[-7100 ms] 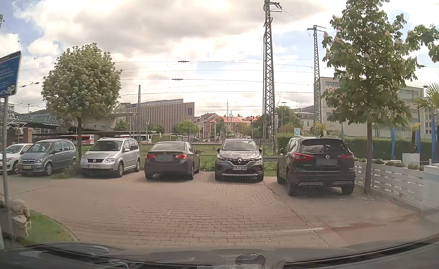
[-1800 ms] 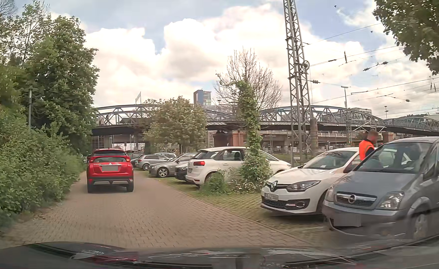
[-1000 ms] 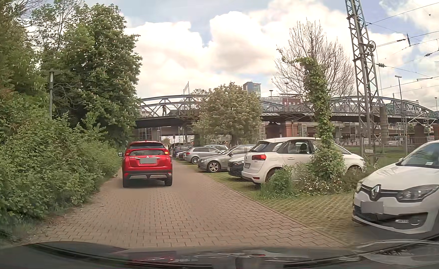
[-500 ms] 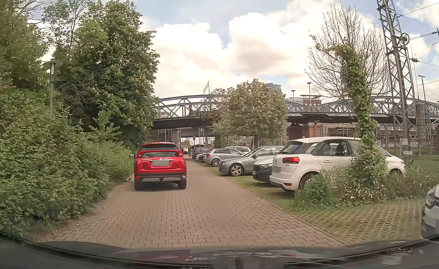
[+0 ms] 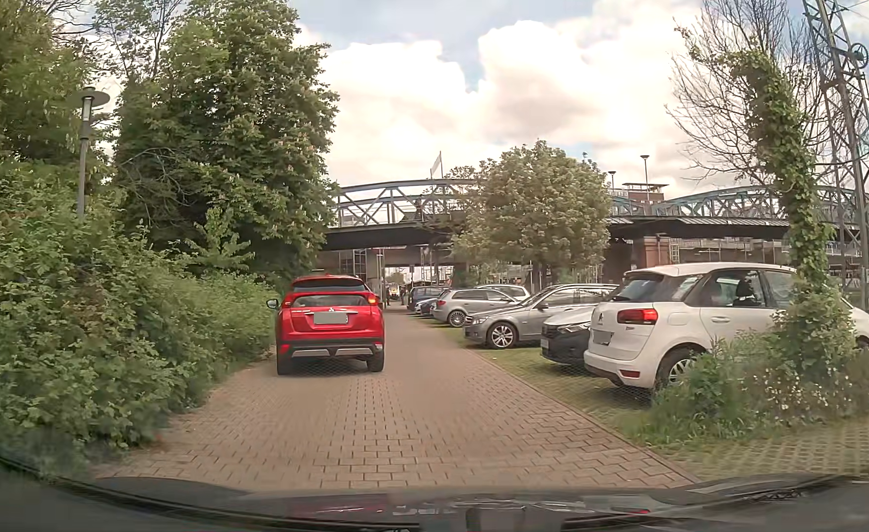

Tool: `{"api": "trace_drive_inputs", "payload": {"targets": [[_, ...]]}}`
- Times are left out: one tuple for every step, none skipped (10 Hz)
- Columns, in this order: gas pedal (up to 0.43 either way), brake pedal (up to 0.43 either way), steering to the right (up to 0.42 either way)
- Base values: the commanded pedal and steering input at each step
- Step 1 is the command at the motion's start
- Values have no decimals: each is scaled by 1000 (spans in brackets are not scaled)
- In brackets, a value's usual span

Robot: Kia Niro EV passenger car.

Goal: Follow the waypoints while adhering to traffic rules and regulations

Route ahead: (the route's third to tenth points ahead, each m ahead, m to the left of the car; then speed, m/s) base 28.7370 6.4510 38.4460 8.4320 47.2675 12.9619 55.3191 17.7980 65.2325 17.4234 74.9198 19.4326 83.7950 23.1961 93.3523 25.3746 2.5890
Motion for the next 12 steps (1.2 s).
{"api": "trace_drive_inputs", "payload": {"targets": [[0,159,-140],[0,159,-131],[0,165,-120],[0,165,-108],[0,159,-106],[0,165,-106],[0,159,-104],[0,159,-100],[0,159,-97],[0,159,-97],[0,159,-97],[0,159,-97]]}}
